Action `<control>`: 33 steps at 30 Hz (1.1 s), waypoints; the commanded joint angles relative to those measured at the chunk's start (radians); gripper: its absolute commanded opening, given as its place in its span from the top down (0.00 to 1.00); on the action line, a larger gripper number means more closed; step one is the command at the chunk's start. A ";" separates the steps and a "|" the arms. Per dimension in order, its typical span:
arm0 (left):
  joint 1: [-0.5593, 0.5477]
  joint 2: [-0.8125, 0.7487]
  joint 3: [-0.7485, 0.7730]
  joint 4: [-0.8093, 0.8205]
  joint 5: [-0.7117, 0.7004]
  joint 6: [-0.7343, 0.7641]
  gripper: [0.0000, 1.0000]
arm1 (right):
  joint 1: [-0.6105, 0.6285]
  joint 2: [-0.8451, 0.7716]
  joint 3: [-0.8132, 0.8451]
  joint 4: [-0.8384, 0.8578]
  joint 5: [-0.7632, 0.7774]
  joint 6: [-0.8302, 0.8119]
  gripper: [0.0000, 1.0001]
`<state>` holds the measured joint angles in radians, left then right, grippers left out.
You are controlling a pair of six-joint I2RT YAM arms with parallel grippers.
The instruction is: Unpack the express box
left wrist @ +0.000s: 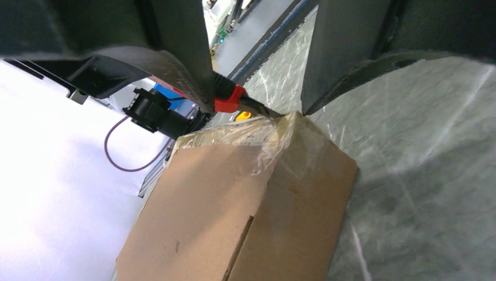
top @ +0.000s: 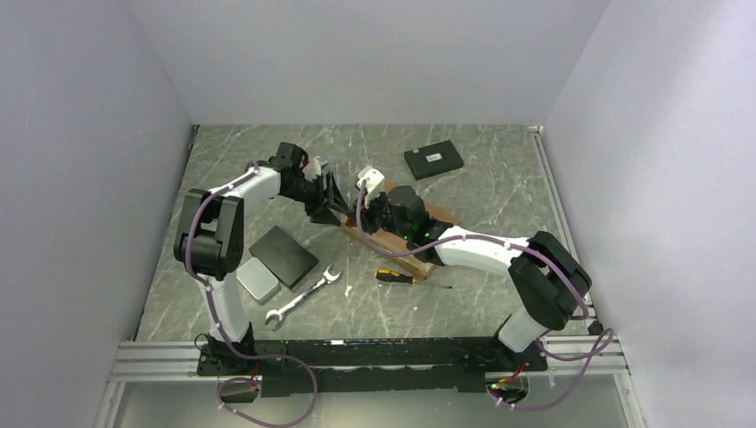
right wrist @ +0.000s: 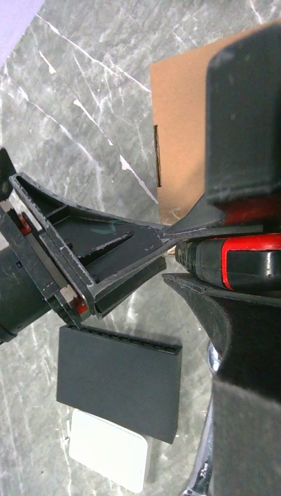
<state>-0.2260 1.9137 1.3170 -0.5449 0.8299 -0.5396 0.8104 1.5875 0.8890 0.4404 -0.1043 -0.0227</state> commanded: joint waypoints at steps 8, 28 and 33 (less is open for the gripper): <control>-0.022 0.022 -0.006 -0.017 -0.081 0.025 0.53 | 0.034 -0.052 -0.006 -0.007 0.070 -0.021 1.00; -0.046 0.076 0.032 -0.110 -0.239 0.152 0.52 | 0.052 -0.134 -0.068 -0.098 0.097 -0.036 1.00; -0.050 0.084 0.050 -0.133 -0.293 0.179 0.51 | 0.050 -0.168 -0.093 -0.121 0.100 -0.040 1.00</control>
<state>-0.2760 1.9610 1.3437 -0.6453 0.6907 -0.4255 0.8593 1.4807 0.8173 0.3683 -0.0235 -0.0475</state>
